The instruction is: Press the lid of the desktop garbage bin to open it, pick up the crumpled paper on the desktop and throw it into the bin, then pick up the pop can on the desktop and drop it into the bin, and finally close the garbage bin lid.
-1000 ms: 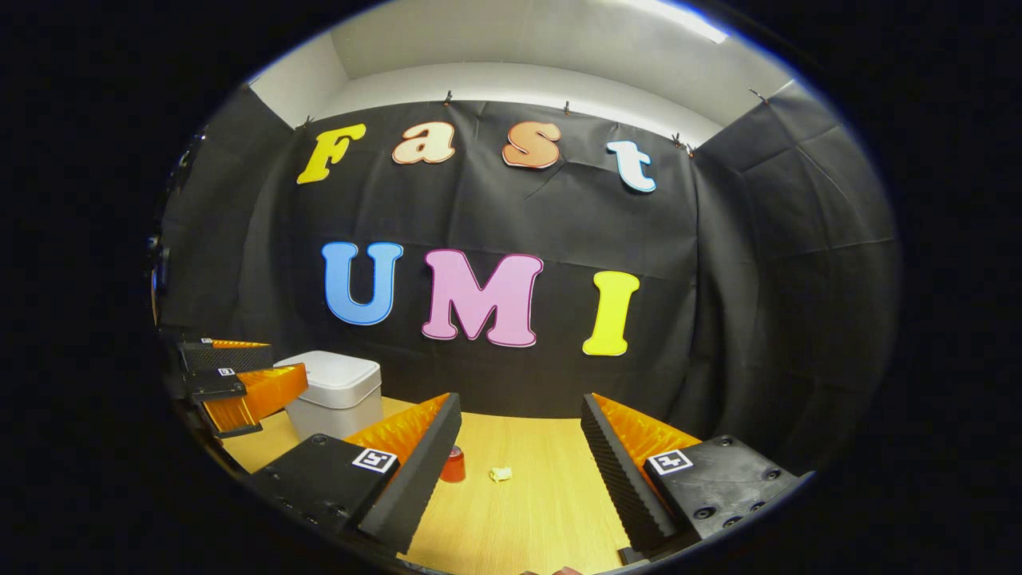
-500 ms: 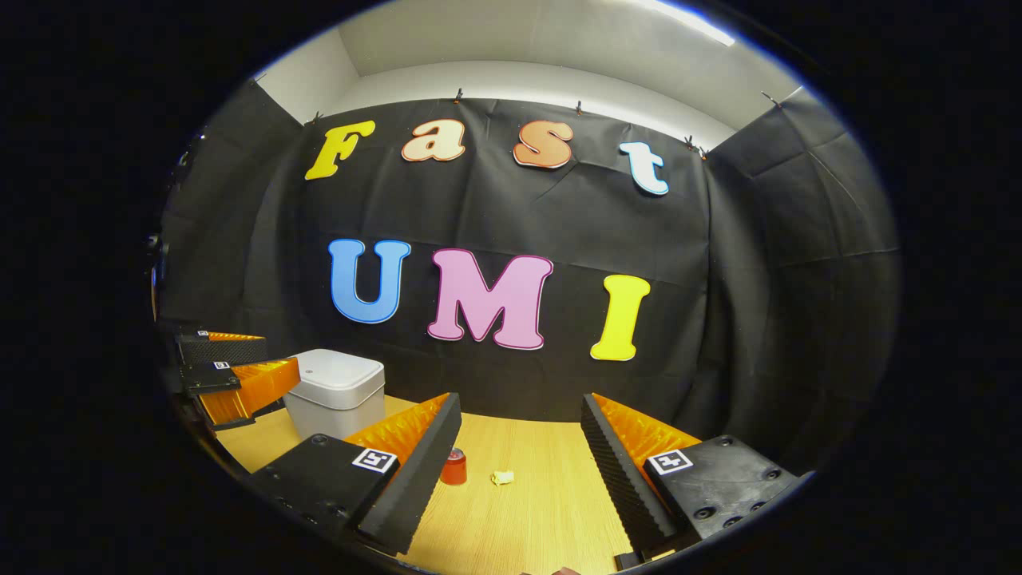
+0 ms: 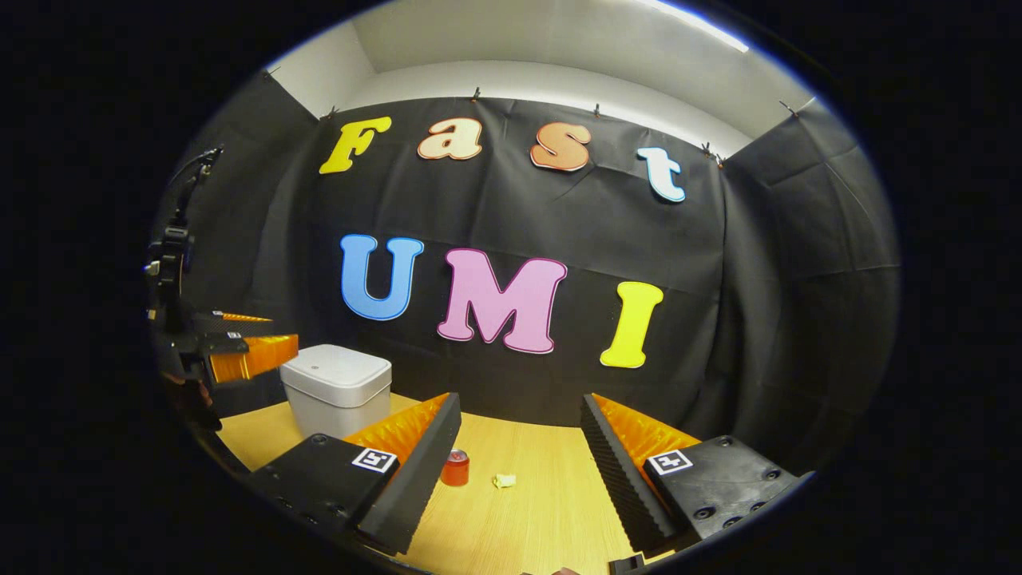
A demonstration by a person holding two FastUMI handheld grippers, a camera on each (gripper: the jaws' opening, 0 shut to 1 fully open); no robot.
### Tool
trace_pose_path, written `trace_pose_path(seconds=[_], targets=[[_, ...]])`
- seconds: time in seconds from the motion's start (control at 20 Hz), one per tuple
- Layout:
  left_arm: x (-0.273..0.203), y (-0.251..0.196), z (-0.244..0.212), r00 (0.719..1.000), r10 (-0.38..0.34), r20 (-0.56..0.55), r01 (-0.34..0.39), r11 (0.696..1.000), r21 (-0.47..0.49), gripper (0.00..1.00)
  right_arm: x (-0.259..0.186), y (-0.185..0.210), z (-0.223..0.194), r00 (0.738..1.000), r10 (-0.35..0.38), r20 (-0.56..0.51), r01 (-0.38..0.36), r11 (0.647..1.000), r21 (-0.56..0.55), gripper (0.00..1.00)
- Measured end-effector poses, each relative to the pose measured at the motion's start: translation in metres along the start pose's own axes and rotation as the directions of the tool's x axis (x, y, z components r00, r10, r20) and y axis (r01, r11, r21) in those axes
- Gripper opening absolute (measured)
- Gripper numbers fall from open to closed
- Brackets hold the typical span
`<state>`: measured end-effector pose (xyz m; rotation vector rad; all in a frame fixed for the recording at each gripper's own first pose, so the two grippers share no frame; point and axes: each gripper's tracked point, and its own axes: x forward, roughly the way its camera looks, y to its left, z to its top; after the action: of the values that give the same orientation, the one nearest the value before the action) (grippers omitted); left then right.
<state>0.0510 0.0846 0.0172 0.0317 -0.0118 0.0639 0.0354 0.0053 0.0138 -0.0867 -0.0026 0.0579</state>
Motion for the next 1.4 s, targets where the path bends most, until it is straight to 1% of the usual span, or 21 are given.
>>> trace_pose_path(seconds=[0.05,0.1,0.15,0.2,0.25,0.4,0.55,0.7,0.8,0.9,1.05,1.2,1.25,1.3,1.4], targets=[[0.005,0.012,0.000,1.000,0.016,-0.006,-0.016,1.000,0.003,0.57,0.000,0.001,0.000,1.000,0.004,0.000,-0.004,1.000,0.000,0.98],[0.011,0.021,-0.001,0.999,0.035,-0.011,-0.035,0.999,0.002,0.51,0.002,-0.003,0.003,1.000,0.001,0.006,-0.001,1.000,-0.003,0.98],[0.017,0.030,-0.001,0.999,0.050,-0.021,-0.050,0.999,0.001,0.33,0.002,-0.005,0.003,1.000,-0.004,0.008,0.004,1.000,-0.006,0.98],[0.025,0.039,-0.005,0.997,0.070,-0.038,-0.070,0.998,0.000,0.26,0.005,-0.009,-0.001,1.000,-0.006,0.005,0.006,1.000,-0.006,0.97],[0.031,0.043,-0.009,0.996,0.069,-0.062,-0.069,0.998,0.001,0.14,0.007,-0.011,-0.004,1.000,-0.001,-0.003,0.001,1.000,-0.001,0.98],[0.055,0.053,-0.013,0.991,0.074,-0.112,-0.072,0.997,0.014,0.13,0.018,-0.023,-0.018,0.999,0.013,-0.030,-0.013,1.000,0.002,0.98],[0.083,0.055,-0.026,0.980,0.061,-0.192,-0.064,0.998,-0.011,0.13,0.037,-0.032,-0.027,0.998,0.045,-0.036,-0.043,0.998,0.041,0.98],[0.099,0.065,-0.046,0.955,0.100,-0.278,-0.104,0.995,0.001,0.13,0.059,-0.035,-0.038,0.994,0.097,-0.059,-0.090,0.990,0.109,0.98],[0.106,0.071,-0.061,0.933,0.131,-0.336,-0.124,0.991,0.041,0.13,0.073,-0.041,-0.045,0.991,0.116,-0.062,-0.107,0.986,0.129,0.98],[0.116,0.074,-0.073,0.916,0.144,-0.375,-0.134,0.990,0.053,0.13,0.085,-0.041,-0.056,0.986,0.153,-0.064,-0.143,0.980,0.138,0.98],[0.123,0.074,-0.089,0.889,0.168,-0.426,-0.158,0.986,0.059,0.13,0.101,-0.044,-0.083,0.973,0.208,-0.100,-0.192,0.970,0.150,0.98],[0.120,0.076,-0.109,0.849,0.189,-0.494,-0.175,0.982,0.075,0.13,0.111,-0.042,-0.107,0.952,0.266,-0.149,-0.231,0.948,0.218,0.98],[0.118,0.075,-0.113,0.840,0.190,-0.508,-0.178,0.981,0.073,0.13,0.115,-0.043,-0.111,0.946,0.282,-0.160,-0.241,0.942,0.233,0.98],[0.121,0.074,-0.112,0.846,0.189,-0.498,-0.169,0.982,0.086,0.13,0.119,-0.045,-0.112,0.946,0.288,-0.150,-0.250,0.941,0.228,0.98],[0.117,0.074,-0.112,0.834,0.196,-0.515,-0.151,0.980,0.129,0.13,0.128,-0.052,-0.112,0.949,0.284,-0.135,-0.257,0.948,0.188,0.97]])
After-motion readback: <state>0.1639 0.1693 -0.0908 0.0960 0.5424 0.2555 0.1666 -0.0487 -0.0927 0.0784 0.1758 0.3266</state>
